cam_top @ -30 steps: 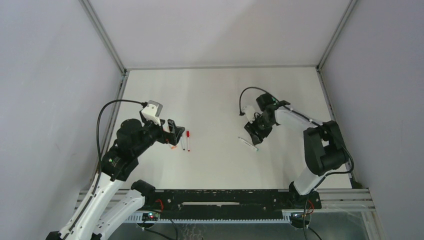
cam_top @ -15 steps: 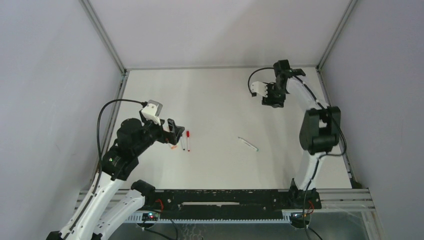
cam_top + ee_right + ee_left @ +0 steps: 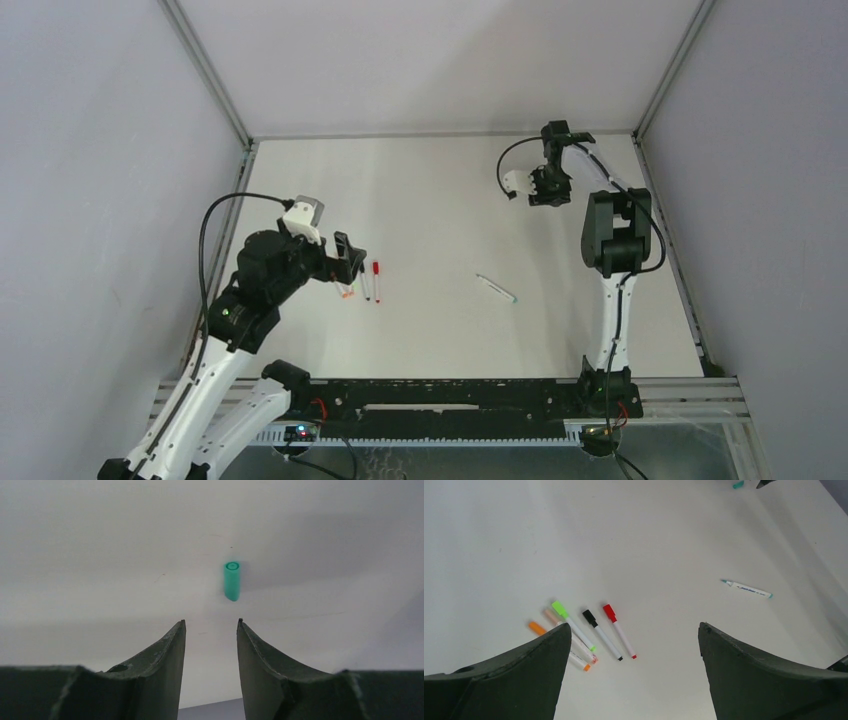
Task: Insert the pens into the pen caps
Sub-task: Move the pen cap to the center of the board.
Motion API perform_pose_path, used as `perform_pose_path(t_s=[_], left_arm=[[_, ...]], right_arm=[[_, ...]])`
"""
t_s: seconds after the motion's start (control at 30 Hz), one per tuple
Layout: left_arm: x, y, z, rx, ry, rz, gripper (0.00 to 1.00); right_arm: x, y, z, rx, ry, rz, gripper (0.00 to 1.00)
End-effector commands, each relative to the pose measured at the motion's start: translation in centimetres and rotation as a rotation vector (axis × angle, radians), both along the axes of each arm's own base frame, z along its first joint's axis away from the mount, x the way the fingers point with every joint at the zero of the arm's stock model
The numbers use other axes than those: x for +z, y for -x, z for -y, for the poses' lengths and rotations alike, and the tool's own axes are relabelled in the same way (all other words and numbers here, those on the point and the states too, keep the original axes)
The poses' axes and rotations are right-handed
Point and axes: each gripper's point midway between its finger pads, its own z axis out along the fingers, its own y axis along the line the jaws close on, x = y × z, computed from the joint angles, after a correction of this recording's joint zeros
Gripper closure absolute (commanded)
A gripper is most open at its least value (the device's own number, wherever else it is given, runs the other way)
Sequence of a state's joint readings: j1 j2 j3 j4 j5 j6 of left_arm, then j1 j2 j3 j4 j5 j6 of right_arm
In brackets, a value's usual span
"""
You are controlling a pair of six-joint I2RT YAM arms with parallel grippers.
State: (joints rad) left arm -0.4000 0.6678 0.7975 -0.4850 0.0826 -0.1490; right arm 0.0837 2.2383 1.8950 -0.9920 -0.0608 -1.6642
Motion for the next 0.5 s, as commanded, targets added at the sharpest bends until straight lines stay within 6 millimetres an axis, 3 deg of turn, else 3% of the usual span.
perform_pose_path(t_s=[0.0, 0.47], left_arm=[[-1.3, -0.3, -0.2, 0.002, -0.016, -0.024, 0.0], [-1.9, -0.8, -0.6, 0.016, -0.018, -0.05, 0.0]], right_arm=[[0.8, -1.6, -0.3, 0.039, 0.001, 0.034, 0.51], [-1.6, -3.2, -1.3, 0.06, 0.001, 0.017, 0.54]])
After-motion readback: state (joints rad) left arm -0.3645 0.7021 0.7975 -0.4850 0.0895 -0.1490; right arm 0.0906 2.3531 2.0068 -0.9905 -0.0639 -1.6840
